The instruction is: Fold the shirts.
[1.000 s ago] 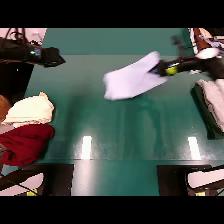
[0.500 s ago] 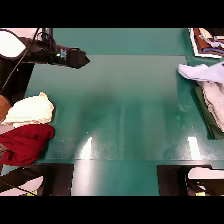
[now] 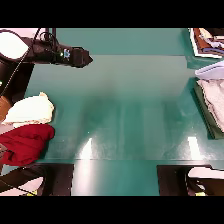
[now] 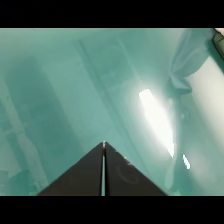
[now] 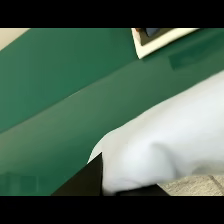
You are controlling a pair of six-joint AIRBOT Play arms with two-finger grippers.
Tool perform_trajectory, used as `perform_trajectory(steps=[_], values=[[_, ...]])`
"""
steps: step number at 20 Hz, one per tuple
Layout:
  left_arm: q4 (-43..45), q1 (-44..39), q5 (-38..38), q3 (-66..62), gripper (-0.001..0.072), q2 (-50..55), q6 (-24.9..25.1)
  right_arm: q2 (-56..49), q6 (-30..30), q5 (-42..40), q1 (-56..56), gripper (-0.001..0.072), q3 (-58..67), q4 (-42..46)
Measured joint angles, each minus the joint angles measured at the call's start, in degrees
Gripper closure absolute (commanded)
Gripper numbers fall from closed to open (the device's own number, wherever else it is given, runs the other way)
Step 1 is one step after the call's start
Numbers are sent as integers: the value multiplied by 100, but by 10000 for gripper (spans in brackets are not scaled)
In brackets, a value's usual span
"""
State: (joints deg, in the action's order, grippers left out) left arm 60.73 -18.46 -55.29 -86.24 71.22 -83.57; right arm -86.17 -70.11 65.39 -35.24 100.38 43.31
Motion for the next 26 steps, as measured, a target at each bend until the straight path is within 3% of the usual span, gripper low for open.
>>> perform_trajectory(steps=[4, 10, 11, 12, 15, 20, 26], values=[[70, -2, -105, 0, 681, 0, 0, 474, -28, 323, -275, 696, -219, 44], [94, 0, -223, 0, 681, 0, 0, 1547, -79, 643, -907, 691, -1860, 688], [96, 0, -236, 0, 681, 0, 4, 1735, -90, 671, -1036, 626, -2212, 890], [98, 0, -245, 0, 681, 0, 24, 1908, -133, 688, -1172, 494, -2553, 1095], [105, 0, -262, 0, 680, 0, 94, 2286, -334, 782, -1574, 216, -3414, 1762], [105, 0, -280, 0, 681, 0, 138, 2586, -570, 1005, -2063, 203, -4118, 2249], [103, 0, -256, 0, 681, 0, 157, 2789, -627, 979, -1095, 216, -3720, 1517]])
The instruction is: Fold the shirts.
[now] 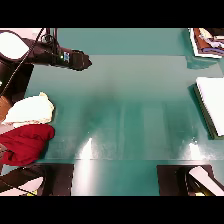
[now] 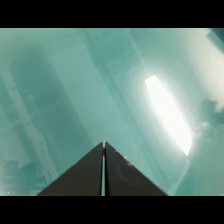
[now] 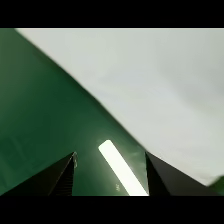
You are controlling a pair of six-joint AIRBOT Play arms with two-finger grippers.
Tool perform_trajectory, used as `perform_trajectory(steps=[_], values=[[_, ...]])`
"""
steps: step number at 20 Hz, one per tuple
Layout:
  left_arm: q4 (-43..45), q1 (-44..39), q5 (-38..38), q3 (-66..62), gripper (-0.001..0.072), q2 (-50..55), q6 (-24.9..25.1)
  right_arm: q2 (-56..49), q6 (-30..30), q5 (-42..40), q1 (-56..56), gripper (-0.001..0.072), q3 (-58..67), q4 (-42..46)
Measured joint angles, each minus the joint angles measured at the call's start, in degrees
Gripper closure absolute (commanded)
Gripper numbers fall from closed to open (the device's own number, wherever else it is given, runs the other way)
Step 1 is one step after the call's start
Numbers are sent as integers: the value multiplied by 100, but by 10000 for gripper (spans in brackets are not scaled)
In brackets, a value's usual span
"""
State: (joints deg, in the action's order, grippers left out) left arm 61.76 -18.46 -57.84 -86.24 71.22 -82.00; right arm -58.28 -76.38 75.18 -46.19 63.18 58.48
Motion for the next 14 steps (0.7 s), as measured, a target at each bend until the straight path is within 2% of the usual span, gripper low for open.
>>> perform_trajectory(steps=[1, 5, 6, 10, 14], values=[[0, 0, 0, 0, 680, 0, 0, 13, -2, -4, 348, 224, 94, -118], [-37, 0, 24, 0, 681, 0, -2, 31, -2, -168, 1985, 648, 407, -337], [-42, 0, 55, 0, 681, 0, -2, 35, 9, -254, 2389, 695, 448, -352], [-66, 0, 190, 0, 681, 0, -4, 35, 173, -616, 3615, 695, 522, -411], [-70, 0, 264, 0, 681, 0, -9, 35, 225, -815, 4194, 695, 542, -422]])
